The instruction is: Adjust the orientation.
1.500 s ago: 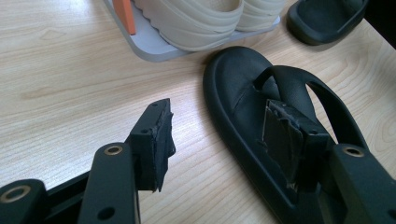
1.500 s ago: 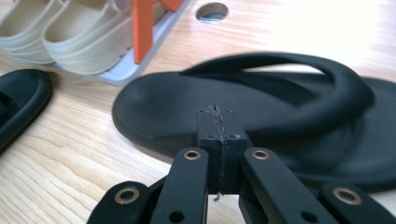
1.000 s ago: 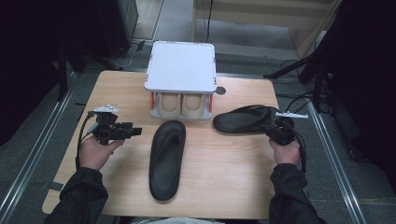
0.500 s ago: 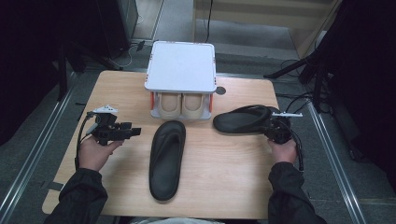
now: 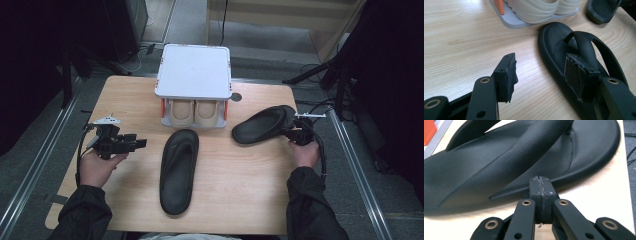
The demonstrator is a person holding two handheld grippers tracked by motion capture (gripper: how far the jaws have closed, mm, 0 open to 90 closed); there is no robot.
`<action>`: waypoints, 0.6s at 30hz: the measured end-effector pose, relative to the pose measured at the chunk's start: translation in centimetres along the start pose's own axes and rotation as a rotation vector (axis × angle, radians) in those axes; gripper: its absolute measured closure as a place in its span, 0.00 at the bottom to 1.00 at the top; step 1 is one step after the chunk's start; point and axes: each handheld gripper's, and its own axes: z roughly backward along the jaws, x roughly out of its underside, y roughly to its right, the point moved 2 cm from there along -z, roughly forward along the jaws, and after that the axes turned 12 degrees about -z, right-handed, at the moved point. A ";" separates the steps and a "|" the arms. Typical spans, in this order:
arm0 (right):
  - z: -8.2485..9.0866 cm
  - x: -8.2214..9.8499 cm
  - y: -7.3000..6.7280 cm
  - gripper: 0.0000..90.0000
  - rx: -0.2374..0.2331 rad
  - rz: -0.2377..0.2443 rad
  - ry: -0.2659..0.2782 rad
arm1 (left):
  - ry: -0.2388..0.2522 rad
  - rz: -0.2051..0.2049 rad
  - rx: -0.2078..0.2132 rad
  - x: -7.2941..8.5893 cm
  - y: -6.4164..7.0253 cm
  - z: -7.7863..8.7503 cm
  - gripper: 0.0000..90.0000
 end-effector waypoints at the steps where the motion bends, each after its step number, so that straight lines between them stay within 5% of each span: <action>1: -0.1 -0.2 0.1 1.00 -0.002 -0.001 -0.001 | 0.002 0.002 -0.003 0.1 0.0 0.1 0.48; 18: -1.7 -2.1 0.2 1.00 -0.007 -0.010 0.010 | -0.008 0.032 -0.013 1.1 0.0 0.8 0.48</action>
